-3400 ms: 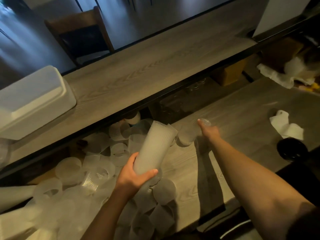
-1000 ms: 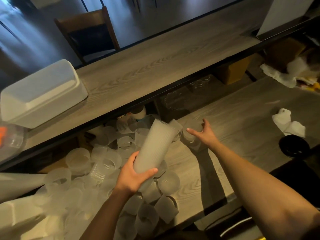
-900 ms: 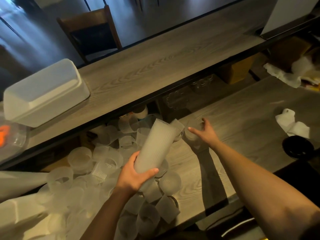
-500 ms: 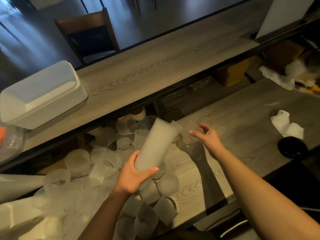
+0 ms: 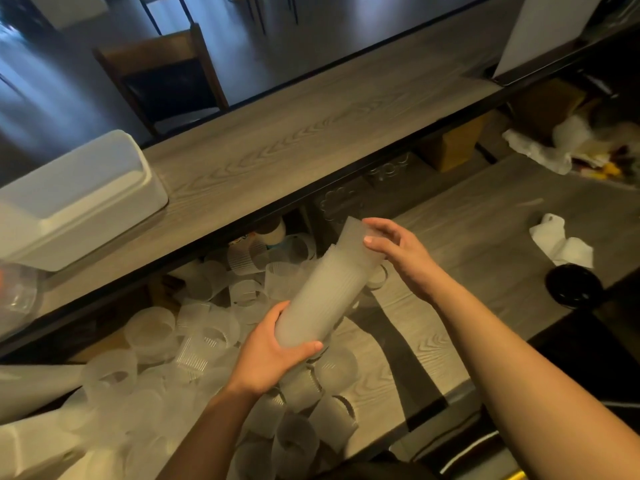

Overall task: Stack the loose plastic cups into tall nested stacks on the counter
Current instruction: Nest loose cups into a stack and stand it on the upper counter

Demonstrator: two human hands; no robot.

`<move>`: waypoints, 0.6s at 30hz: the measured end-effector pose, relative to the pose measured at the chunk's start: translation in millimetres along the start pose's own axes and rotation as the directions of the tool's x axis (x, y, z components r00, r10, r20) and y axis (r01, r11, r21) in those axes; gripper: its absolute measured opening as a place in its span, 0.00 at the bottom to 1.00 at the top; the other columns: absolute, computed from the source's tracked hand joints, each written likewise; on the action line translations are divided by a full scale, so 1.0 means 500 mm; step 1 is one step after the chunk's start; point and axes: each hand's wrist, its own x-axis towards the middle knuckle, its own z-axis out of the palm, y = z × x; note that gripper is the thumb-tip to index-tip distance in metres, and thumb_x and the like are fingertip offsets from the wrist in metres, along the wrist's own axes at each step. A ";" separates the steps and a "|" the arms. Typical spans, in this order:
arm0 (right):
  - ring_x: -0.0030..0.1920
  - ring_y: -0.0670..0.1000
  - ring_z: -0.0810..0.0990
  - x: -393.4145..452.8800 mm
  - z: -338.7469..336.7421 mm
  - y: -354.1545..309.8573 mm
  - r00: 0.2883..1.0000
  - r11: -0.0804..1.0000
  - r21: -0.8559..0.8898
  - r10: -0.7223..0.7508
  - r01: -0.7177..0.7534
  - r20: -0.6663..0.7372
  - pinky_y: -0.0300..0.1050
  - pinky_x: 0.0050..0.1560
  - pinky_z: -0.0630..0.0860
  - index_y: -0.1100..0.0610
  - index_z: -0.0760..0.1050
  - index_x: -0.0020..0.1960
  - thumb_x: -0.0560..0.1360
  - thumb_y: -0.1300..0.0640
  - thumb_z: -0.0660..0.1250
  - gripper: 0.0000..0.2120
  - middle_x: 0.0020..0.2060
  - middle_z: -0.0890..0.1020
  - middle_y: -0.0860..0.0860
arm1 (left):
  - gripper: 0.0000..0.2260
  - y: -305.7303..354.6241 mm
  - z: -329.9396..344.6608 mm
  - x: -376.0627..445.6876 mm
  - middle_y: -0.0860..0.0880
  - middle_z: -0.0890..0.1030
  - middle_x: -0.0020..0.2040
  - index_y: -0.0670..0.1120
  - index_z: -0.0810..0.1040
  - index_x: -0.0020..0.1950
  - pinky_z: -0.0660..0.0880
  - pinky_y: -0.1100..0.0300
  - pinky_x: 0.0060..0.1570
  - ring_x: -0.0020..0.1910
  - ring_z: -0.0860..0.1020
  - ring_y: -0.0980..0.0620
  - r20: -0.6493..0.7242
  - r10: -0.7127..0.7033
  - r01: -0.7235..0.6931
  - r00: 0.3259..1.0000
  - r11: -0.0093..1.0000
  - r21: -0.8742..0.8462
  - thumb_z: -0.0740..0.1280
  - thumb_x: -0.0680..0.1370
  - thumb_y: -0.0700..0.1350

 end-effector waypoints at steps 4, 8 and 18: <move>0.65 0.49 0.73 -0.001 0.021 -0.005 1.000 0.999 -0.036 -0.023 0.022 -0.014 0.51 0.67 0.73 0.43 0.73 0.66 0.62 0.33 0.71 0.35 0.63 0.74 0.47 | 0.28 -0.003 -0.003 0.001 0.63 0.77 0.56 0.66 0.70 0.58 0.78 0.61 0.49 0.52 0.76 0.67 0.001 -0.006 0.006 1.000 1.000 0.003 0.81 0.65 0.56; 0.64 0.46 0.73 -0.006 0.041 -0.007 0.999 0.998 -0.059 -0.033 0.033 0.009 0.46 0.64 0.72 0.46 0.72 0.69 0.67 0.36 0.70 0.32 0.64 0.74 0.46 | 0.28 -0.010 -0.004 0.000 0.62 0.77 0.56 0.66 0.70 0.58 0.78 0.61 0.49 0.52 0.77 0.64 0.005 -0.013 0.013 1.000 1.000 -0.003 0.81 0.65 0.56; 0.67 0.44 0.72 0.000 0.088 0.040 0.998 0.996 -0.076 0.040 -0.036 0.050 0.44 0.67 0.68 0.49 0.70 0.73 0.78 0.31 0.54 0.31 0.67 0.75 0.44 | 0.36 -0.035 -0.008 0.004 0.57 0.77 0.58 0.58 0.71 0.66 0.79 0.59 0.49 0.55 0.78 0.57 -0.006 -0.069 0.068 0.998 0.993 -0.101 0.81 0.61 0.60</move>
